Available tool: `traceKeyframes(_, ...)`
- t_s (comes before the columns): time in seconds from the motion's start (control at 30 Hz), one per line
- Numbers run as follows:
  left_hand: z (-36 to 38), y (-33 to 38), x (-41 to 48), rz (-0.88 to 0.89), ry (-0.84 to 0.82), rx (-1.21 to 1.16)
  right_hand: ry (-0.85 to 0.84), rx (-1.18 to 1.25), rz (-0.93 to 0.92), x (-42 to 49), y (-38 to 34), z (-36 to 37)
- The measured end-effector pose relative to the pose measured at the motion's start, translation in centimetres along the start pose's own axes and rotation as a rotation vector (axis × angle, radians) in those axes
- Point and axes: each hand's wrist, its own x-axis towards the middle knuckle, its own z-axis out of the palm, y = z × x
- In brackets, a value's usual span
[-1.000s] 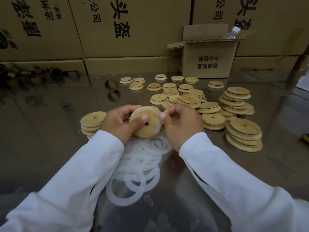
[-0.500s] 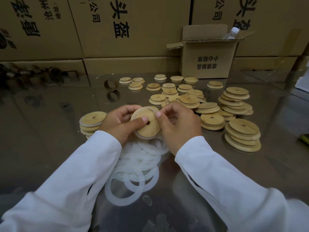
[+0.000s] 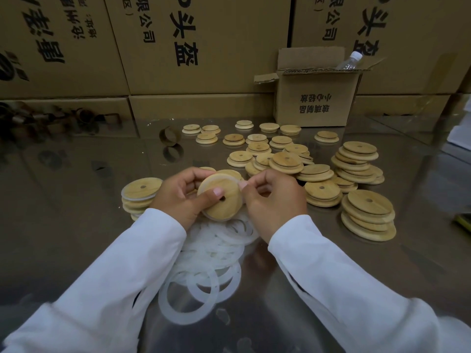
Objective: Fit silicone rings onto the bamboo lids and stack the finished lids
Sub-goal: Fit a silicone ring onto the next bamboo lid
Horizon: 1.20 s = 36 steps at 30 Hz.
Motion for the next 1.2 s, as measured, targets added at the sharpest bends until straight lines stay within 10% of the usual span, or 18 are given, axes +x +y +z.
traceKeyframes(1.2,-0.33,0.08,-0.02,-0.057,0.072,-0.085,-0.124,0.178,0.172,0.04,-0.46,0.08)
